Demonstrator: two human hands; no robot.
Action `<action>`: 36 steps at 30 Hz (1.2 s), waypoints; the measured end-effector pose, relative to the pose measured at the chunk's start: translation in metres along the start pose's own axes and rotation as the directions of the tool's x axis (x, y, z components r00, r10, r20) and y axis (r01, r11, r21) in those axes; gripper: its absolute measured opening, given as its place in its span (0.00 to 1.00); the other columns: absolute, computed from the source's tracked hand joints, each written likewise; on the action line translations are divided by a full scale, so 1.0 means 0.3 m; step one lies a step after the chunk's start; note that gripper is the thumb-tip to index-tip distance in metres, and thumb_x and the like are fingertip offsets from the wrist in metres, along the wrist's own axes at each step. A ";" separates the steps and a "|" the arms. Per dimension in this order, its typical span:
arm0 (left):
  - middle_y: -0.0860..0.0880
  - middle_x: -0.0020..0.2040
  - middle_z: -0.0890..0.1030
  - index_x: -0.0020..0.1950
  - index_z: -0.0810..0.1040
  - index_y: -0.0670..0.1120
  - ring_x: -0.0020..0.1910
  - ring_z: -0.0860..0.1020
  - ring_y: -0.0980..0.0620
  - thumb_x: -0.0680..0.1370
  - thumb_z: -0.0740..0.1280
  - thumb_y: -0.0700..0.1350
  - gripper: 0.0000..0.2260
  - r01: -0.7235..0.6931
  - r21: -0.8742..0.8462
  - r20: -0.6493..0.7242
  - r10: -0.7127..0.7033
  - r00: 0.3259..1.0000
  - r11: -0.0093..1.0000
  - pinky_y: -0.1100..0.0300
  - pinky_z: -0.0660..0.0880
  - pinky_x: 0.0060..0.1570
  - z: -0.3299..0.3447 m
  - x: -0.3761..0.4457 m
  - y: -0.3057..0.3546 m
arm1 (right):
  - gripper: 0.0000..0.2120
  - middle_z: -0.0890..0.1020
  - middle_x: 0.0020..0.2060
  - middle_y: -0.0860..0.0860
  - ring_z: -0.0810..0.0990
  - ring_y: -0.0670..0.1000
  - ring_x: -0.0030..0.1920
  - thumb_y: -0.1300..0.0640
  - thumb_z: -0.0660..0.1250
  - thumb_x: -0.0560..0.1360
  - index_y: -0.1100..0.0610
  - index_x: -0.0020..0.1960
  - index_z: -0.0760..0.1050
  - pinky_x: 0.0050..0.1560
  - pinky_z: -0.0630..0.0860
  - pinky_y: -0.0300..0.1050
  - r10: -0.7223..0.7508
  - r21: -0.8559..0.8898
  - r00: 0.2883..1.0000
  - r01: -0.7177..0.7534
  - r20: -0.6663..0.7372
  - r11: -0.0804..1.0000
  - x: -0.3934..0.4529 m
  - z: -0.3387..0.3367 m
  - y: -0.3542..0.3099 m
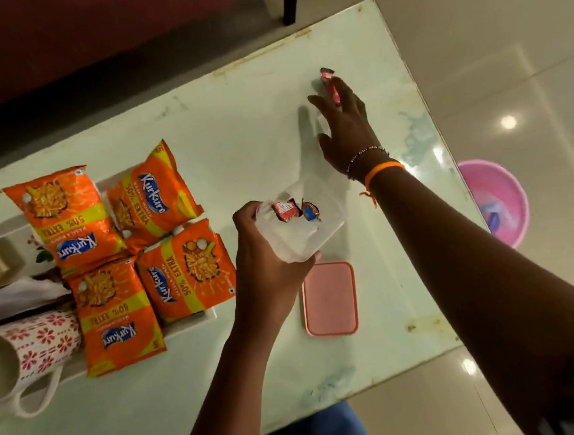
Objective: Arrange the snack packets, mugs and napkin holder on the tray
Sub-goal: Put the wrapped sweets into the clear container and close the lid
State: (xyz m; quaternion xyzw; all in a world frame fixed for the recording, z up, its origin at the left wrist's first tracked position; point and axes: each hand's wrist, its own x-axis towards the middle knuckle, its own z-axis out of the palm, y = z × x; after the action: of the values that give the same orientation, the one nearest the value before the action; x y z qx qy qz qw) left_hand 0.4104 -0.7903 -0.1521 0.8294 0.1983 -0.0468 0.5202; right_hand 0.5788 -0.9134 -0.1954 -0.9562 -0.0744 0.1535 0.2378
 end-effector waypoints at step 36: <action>0.55 0.62 0.71 0.67 0.61 0.47 0.60 0.73 0.61 0.58 0.75 0.55 0.42 0.046 -0.125 0.205 -0.019 0.979 0.991 0.67 0.76 0.54 -0.268 -0.170 -0.062 | 0.31 0.65 0.68 0.58 0.64 0.62 0.65 0.52 0.69 0.70 0.54 0.69 0.62 0.62 0.65 0.53 0.544 0.165 0.828 -0.560 0.134 0.812 -0.688 0.188 -0.176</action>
State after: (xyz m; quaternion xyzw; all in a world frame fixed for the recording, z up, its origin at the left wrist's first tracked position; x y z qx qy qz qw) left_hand 0.3462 -0.7265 -0.1168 0.7815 0.1602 -0.1270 0.5895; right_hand 0.3621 -0.8874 -0.1642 -0.9012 0.2127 0.2607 0.2732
